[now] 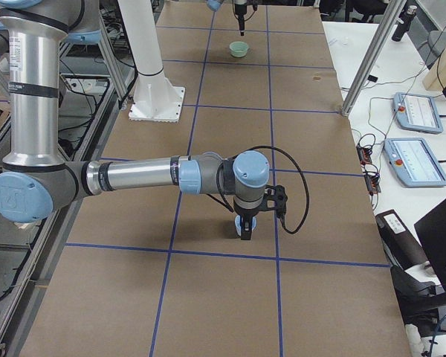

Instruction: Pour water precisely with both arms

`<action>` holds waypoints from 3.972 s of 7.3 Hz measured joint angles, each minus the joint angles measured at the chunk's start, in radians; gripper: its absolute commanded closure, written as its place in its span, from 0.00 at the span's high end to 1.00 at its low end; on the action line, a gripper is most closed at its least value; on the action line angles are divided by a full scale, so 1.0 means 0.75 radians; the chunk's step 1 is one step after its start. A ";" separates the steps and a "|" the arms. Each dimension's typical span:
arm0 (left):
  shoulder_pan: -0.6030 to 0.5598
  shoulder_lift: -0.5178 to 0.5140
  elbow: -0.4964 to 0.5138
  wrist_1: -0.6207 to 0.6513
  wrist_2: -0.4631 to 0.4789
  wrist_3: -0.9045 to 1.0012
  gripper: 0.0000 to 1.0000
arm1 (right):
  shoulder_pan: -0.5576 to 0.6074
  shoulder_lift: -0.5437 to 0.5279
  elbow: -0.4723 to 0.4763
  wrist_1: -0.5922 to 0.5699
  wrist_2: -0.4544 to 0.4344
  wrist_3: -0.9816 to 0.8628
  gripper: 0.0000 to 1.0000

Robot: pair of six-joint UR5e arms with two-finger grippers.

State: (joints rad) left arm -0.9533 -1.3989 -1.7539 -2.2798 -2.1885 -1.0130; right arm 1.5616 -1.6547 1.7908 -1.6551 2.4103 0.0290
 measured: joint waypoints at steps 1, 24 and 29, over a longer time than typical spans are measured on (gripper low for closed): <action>0.044 -0.005 0.001 -0.010 0.017 -0.035 0.99 | 0.000 0.001 -0.002 0.000 0.000 0.000 0.99; 0.315 -1.231 0.219 0.860 0.037 -0.697 0.00 | -0.001 0.021 0.003 0.003 -0.045 0.035 0.99; 0.511 -1.325 0.499 0.608 0.254 -0.886 0.58 | -0.002 0.032 0.015 0.000 -0.034 0.104 0.99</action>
State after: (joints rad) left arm -0.5697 -2.3929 -1.3796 -1.8238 -1.9982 -1.6775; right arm 1.5601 -1.6309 1.8019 -1.6553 2.3851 0.1070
